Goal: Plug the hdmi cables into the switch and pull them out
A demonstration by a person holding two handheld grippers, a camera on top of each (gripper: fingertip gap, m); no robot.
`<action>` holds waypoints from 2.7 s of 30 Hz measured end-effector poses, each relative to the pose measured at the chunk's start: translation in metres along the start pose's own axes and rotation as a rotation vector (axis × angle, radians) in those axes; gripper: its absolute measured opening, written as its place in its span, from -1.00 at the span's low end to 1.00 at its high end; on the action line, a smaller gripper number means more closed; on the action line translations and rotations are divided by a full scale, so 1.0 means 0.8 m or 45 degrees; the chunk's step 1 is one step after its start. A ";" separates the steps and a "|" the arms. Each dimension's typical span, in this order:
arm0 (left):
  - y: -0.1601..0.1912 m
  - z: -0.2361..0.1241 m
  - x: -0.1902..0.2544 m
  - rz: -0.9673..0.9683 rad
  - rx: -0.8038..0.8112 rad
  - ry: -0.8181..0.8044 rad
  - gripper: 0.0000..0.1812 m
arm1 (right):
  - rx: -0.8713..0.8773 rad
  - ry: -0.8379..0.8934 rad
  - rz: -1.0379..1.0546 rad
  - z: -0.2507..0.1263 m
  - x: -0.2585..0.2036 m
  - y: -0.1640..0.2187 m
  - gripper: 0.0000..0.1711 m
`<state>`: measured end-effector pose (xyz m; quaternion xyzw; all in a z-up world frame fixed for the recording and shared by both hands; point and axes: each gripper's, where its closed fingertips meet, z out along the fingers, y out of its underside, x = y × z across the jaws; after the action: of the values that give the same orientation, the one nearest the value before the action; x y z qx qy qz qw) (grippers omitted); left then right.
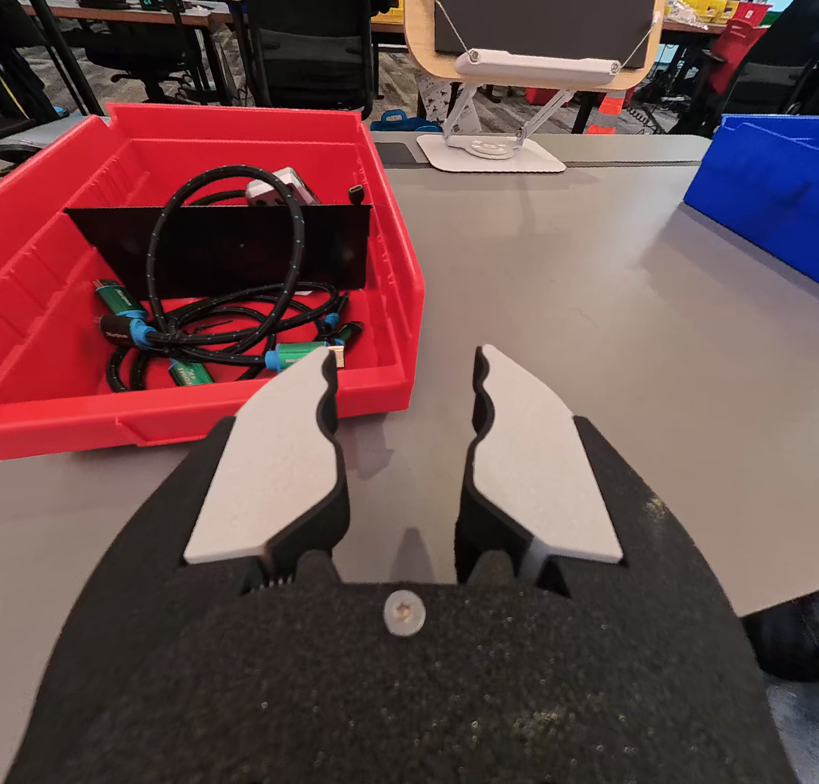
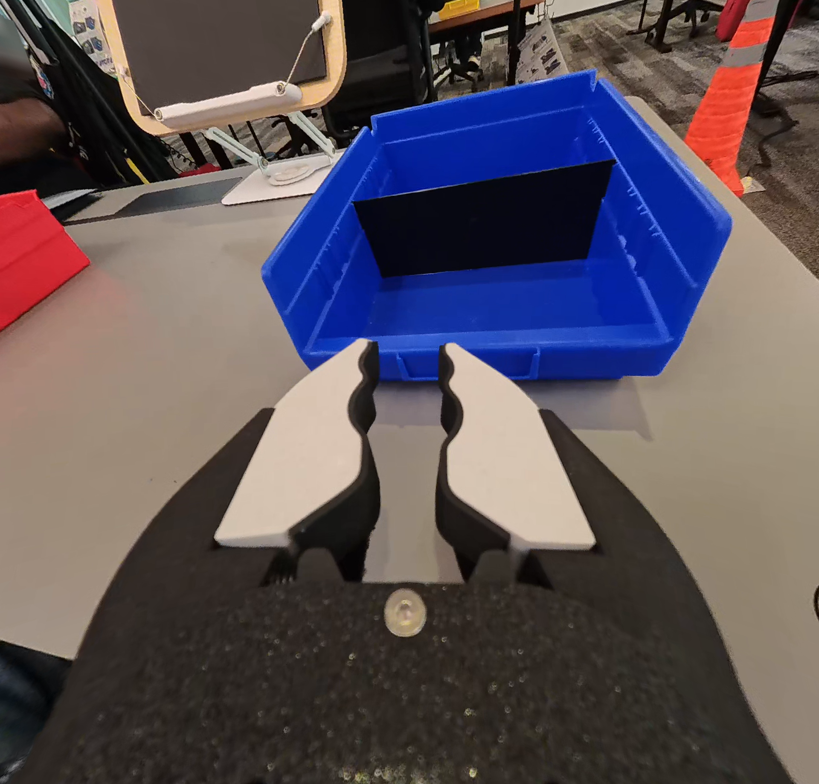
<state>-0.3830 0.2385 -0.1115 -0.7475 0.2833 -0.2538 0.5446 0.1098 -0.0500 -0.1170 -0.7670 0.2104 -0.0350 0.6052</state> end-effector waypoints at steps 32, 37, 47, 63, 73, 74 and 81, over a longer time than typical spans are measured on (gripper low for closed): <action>-0.058 0.182 -0.107 1.296 -1.230 0.707 -0.49 | -0.053 -0.163 0.039 0.026 -0.030 0.010 -0.75; -0.040 0.184 -0.109 1.238 -1.432 0.809 -0.72 | -0.039 -0.215 0.070 0.028 -0.034 0.007 -0.82; -0.090 0.191 -0.115 1.299 -1.274 0.718 -0.79 | 0.074 -0.218 -0.041 0.019 -0.037 -0.014 -0.90; -0.291 0.132 -0.131 1.076 -0.594 0.560 -0.80 | 0.058 -0.291 -0.173 0.027 -0.080 -0.016 -0.90; -0.391 0.141 -0.115 1.083 -0.316 0.428 -0.80 | 0.054 -0.305 -0.179 0.022 -0.088 -0.014 -0.90; -0.403 0.140 -0.112 1.090 -0.294 0.419 -0.80 | 0.056 -0.298 -0.183 0.021 -0.087 -0.015 -0.90; -0.477 0.125 -0.093 1.130 -0.157 0.347 -0.80 | 0.074 -0.284 -0.173 0.011 -0.081 -0.018 -0.90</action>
<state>-0.3112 0.4514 0.2208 -0.5451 0.6590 -0.0748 0.5128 0.0575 -0.0157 -0.0930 -0.7608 0.0882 0.0035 0.6429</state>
